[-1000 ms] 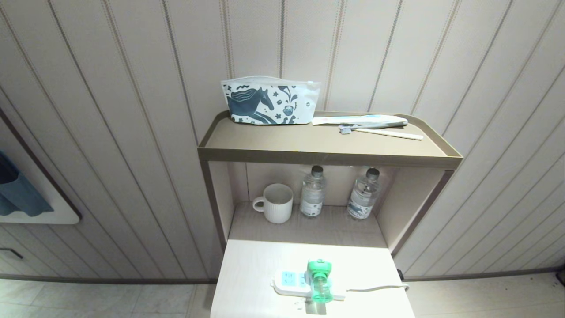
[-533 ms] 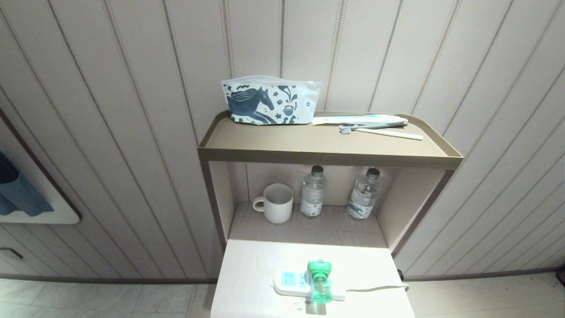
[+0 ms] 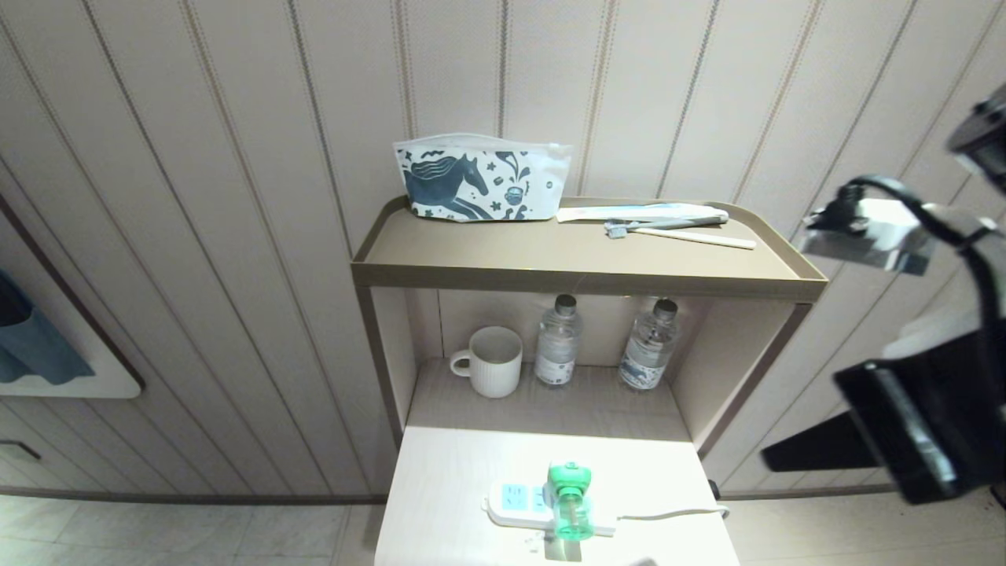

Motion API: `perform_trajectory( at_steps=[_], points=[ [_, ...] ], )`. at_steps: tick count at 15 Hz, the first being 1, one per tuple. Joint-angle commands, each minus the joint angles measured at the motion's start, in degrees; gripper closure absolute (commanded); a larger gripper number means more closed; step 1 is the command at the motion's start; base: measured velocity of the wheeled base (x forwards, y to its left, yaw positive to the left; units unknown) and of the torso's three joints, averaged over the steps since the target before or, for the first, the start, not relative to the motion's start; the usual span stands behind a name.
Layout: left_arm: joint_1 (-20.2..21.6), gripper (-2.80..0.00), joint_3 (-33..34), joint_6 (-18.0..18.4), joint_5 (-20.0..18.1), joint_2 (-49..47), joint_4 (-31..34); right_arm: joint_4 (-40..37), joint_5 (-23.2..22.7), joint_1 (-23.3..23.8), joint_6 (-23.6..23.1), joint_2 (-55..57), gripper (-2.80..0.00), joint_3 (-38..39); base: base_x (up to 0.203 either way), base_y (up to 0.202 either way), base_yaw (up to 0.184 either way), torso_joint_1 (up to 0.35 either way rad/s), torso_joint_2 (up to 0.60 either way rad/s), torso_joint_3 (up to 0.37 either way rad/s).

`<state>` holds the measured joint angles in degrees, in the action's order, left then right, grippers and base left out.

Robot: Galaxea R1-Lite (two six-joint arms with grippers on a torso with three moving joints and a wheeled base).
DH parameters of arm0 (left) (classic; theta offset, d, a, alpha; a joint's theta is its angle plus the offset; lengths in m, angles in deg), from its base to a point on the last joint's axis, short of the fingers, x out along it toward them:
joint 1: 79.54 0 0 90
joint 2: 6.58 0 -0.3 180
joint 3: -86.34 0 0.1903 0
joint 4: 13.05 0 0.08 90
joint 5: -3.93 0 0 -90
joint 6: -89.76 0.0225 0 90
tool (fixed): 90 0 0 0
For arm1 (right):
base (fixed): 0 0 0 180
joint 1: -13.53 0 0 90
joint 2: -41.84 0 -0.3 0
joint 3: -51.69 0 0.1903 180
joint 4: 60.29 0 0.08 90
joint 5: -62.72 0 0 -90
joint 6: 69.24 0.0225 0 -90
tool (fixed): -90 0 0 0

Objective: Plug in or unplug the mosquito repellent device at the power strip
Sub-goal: Hold the socket with your left hand and unplug it with your right hand

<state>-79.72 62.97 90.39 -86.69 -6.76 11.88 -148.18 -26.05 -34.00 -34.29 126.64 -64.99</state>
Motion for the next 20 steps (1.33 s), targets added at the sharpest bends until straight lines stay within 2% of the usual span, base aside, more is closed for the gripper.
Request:
perform_trajectory(
  at_steps=[1,2,3,6,7,8,10,12,14,16,20],
  points=[
    [0.0,0.0,0.0,-0.1,0.0,0.0,0.0,1.9,5.8,-4.3,4.8,8.6,0.0,2.7,0.0,0.0,0.0,0.0,0.0,0.0],
    [0.0,0.0,0.0,-0.1,0.0,0.0,0.0,3.4,7.6,-4.4,5.1,10.6,0.0,4.6,0.0,0.0,0.0,0.0,0.0,0.0],
    [0.0,0.0,0.0,-0.1,0.0,0.0,0.0,4.5,9.6,-4.6,5.3,12.2,-2.8,5.7,0.0,0.0,0.0,0.0,0.0,0.0],
    [0.0,0.0,0.0,-0.1,0.0,0.0,0.0,9.1,10.8,-4.4,7.5,16.1,-2.8,7.1,0.0,0.0,0.0,0.0,0.0,0.0],
    [0.0,0.0,0.0,-0.1,0.0,0.0,0.0,10.5,9.6,-4.3,8.9,17.2,-2.8,7.6,0.0,0.0,0.0,0.0,0.0,0.0],
    [0.0,0.0,0.0,-0.1,0.0,0.0,0.0,11.6,6.4,-3.7,9.5,17.9,-2.8,8.6,0.0,0.0,0.0,0.0,0.0,0.0],
    [0.0,0.0,0.0,-0.1,0.0,0.0,0.0,14.1,1.5,-0.7,9.4,19.3,-2.8,9.6,0.0,0.0,0.0,0.0,0.0,0.0],
    [0.0,0.0,0.0,-0.1,0.0,0.0,0.0,16.8,0.4,1.8,9.1,22.1,-2.8,10.9,0.0,0.0,0.0,0.0,0.0,0.0],
    [0.0,0.0,0.0,-0.1,0.0,0.0,0.0,19.9,0.4,4.1,7.1,25.1,-2.8,13.4,0.0,0.0,0.0,0.0,0.0,0.0],
    [0.0,0.0,0.0,-0.1,0.0,0.0,0.0,23.9,0.6,5.1,1.8,26.2,-2.8,16.9,0.0,0.0,0.0,0.0,0.0,0.0],
    [0.0,0.0,0.0,-0.1,0.0,0.0,0.0,28.2,0.7,5.2,0.5,30.2,-2.8,17.1,0.0,0.0,0.0,0.0,0.0,0.0]
  ],
)
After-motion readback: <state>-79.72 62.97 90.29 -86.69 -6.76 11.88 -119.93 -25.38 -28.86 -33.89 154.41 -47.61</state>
